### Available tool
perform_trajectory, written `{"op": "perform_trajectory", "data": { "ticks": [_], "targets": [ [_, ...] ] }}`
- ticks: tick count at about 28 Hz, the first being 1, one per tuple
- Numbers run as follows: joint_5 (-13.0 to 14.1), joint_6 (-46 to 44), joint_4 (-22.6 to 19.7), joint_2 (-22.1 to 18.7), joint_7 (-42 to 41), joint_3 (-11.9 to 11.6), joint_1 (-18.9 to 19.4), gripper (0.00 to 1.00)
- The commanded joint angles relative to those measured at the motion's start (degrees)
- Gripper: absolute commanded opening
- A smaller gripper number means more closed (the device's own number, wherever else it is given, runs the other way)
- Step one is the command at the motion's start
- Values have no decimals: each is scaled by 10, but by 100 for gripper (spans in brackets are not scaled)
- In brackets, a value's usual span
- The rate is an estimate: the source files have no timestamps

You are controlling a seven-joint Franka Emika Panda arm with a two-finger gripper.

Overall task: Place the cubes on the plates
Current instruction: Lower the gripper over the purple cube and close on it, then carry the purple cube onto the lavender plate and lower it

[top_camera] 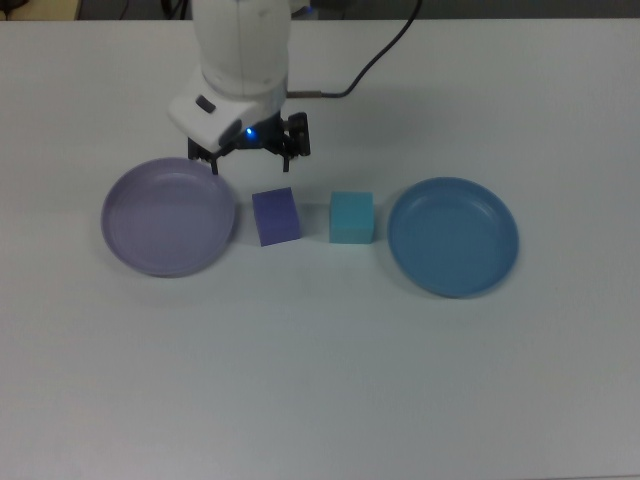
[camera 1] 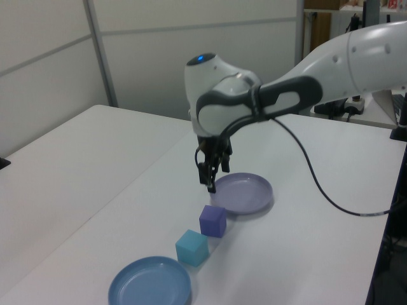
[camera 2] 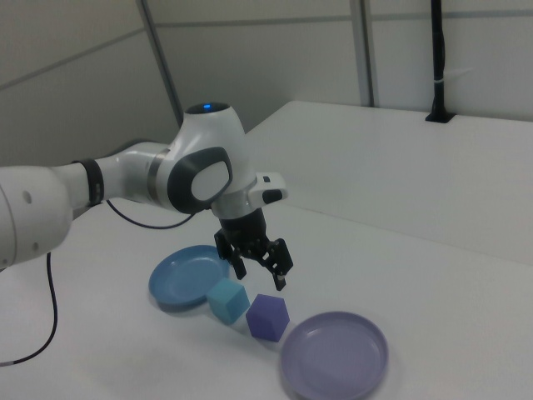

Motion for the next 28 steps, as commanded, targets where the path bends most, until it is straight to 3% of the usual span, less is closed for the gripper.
{"op": "perform_trajectory", "data": {
  "ticks": [1,11,28],
  "targets": [
    [-22,30,-17,12,-15,-2,14,100],
    [-39,44,-24,41,-24,0,29,100],
    [-44,73,-28,78,11,1,39,100]
  ]
}}
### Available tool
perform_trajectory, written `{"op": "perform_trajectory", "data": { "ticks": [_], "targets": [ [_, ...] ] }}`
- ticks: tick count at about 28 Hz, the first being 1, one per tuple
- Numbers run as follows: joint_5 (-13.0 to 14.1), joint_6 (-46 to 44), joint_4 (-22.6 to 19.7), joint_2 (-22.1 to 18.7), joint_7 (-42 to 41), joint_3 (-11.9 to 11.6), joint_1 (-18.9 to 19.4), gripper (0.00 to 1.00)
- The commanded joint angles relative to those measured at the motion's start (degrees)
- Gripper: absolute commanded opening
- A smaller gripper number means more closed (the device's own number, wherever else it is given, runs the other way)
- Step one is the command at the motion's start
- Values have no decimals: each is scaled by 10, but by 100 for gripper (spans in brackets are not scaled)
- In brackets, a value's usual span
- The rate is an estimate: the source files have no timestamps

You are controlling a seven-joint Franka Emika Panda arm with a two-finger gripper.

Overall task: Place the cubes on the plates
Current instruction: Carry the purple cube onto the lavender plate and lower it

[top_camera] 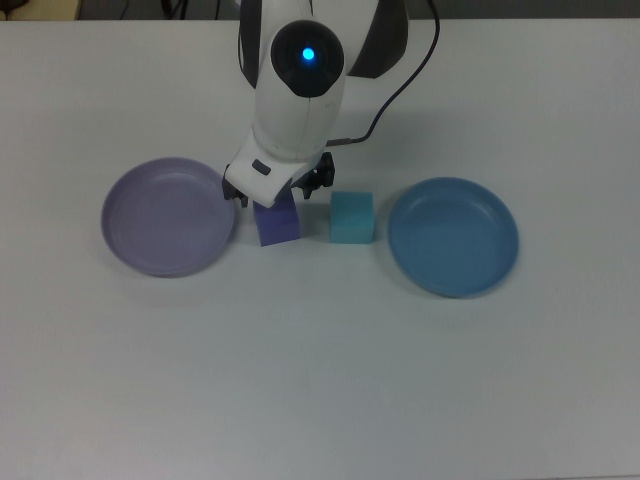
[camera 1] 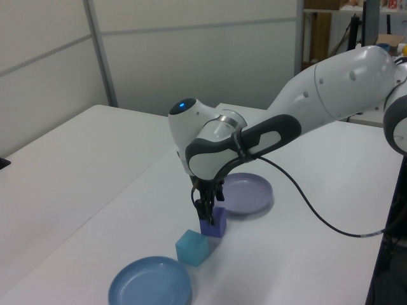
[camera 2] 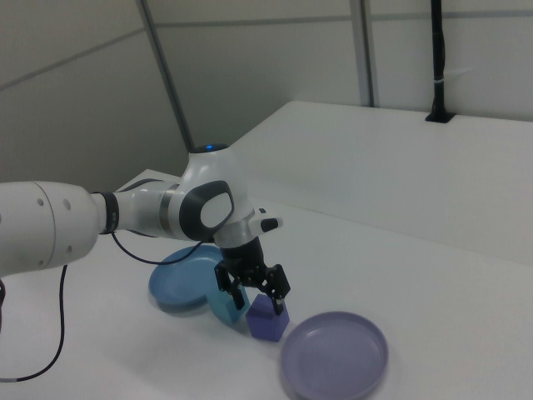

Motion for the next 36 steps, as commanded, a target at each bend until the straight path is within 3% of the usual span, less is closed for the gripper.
{"op": "perform_trajectory", "data": {
  "ticks": [1,2,5,7,8,9,13,20,28,36],
  "targets": [
    [-17,32,-13,10,29,-1,5,100],
    [-20,32,-13,11,34,-1,5,98],
    [-25,33,-12,14,40,-1,8,75],
    [-25,33,-11,15,42,-1,8,38],
    [-26,33,-10,19,52,-1,11,6],
    [-26,33,-9,21,60,-1,14,0],
    [-35,32,-8,19,94,-1,29,0],
    [-22,25,1,-13,103,-5,21,0],
    [8,-16,1,-66,56,-7,-62,0],
    [19,-21,1,-49,25,-7,-123,0]
  ]
}}
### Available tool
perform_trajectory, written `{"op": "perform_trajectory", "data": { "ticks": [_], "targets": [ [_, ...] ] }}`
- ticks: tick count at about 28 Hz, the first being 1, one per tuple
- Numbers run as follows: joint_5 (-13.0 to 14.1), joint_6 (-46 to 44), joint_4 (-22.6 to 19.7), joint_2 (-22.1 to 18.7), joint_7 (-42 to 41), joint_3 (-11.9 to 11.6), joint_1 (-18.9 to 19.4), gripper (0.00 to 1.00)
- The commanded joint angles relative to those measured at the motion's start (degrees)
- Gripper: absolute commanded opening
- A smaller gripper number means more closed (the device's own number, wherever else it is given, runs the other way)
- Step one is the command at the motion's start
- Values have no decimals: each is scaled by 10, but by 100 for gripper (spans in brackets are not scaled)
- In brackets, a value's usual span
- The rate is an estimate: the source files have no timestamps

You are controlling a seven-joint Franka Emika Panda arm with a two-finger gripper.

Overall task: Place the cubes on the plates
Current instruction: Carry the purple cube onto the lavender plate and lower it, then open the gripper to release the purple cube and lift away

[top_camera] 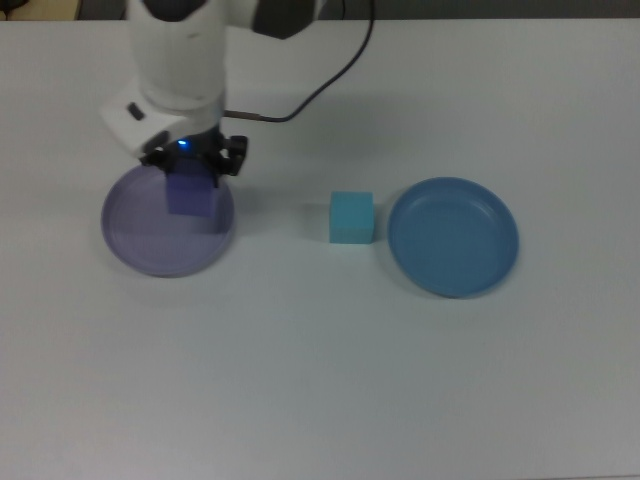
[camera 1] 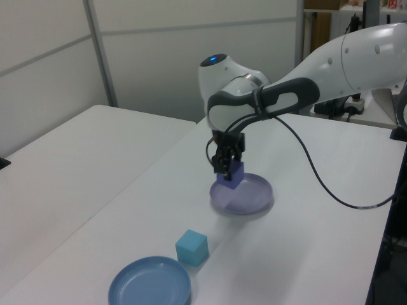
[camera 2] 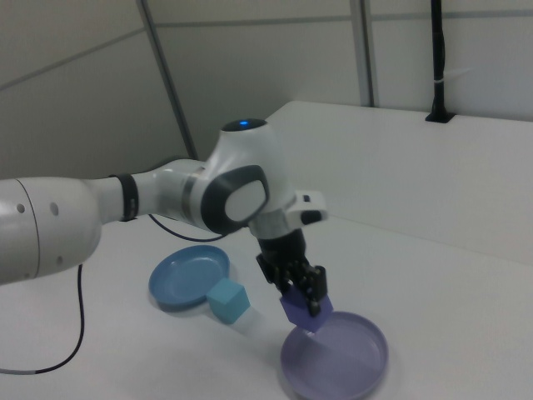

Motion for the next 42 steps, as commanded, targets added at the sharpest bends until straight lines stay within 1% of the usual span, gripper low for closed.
{"op": "perform_trajectory", "data": {
  "ticks": [1,7,8,9,10,14,21,25,27,30,32,36,37,42],
  "targets": [
    [12,-2,-12,13,-14,2,-20,0],
    [13,5,-10,33,-7,2,-24,0],
    [13,9,-10,33,-7,2,-24,27],
    [13,10,-10,35,-5,2,-24,68],
    [11,9,-10,35,-3,2,-24,100],
    [9,10,-8,35,10,1,-24,100],
    [4,10,-2,35,9,0,-33,100],
    [4,9,0,25,10,-1,-28,100],
    [7,2,10,11,12,1,-19,100],
    [10,-1,11,-4,17,1,1,100],
    [10,-6,12,-13,47,1,22,100],
    [7,-6,15,-12,107,3,54,100],
    [6,-6,15,-11,124,3,70,100],
    [10,-5,12,-5,160,6,96,100]
  ]
}}
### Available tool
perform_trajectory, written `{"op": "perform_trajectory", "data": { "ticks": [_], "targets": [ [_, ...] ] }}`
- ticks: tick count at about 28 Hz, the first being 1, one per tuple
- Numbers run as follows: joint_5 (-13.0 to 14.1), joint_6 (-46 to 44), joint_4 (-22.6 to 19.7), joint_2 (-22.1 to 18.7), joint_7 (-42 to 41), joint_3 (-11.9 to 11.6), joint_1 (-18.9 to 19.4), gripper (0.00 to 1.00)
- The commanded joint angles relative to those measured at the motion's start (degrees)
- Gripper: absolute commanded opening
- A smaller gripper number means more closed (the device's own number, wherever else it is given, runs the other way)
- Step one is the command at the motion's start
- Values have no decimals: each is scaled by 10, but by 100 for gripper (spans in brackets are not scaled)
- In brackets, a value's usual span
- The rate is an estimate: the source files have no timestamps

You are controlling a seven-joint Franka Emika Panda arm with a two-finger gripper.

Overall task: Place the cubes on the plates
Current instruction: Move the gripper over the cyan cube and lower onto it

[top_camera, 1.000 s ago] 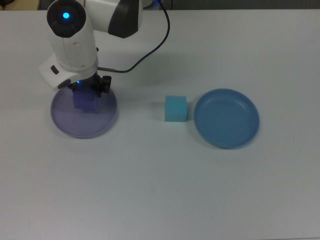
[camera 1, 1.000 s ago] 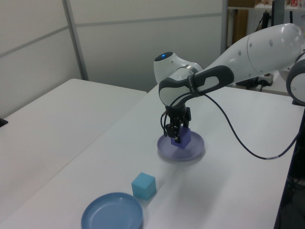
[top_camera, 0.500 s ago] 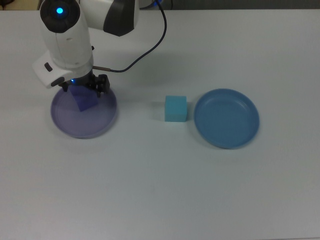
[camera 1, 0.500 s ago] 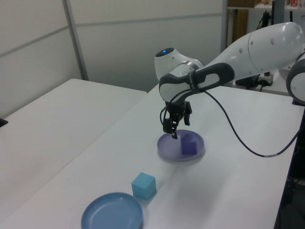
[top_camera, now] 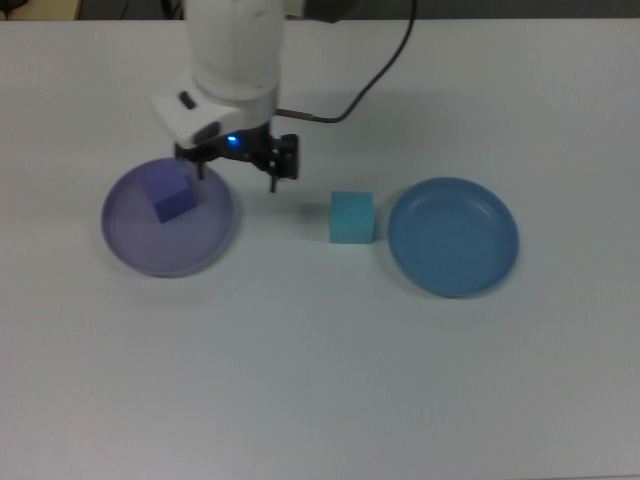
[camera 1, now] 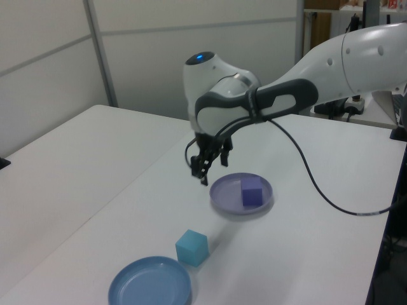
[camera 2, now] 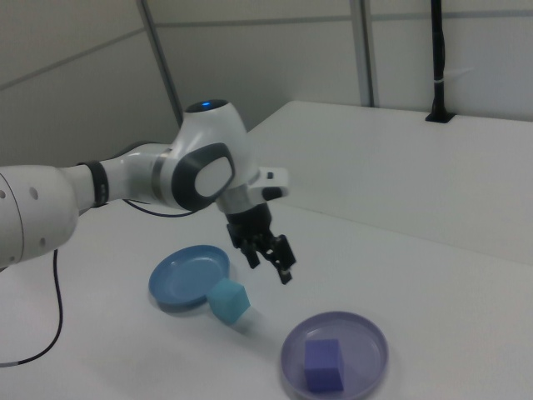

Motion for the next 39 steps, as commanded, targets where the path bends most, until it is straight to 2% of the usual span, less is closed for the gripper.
{"op": "perform_trajectory", "data": {
  "ticks": [1,8,14,17,29,37,38,39],
  "targets": [
    [9,-3,-9,1,67,-2,32,100],
    [10,1,-9,20,136,7,66,100],
    [2,9,-11,37,149,43,72,100],
    [-1,9,-12,49,149,50,74,100],
    [-9,24,-13,87,149,50,95,100],
    [-20,26,-12,93,149,50,94,100],
    [-20,28,-12,95,149,50,94,98],
    [-20,32,-13,97,148,50,93,88]
  ]
}}
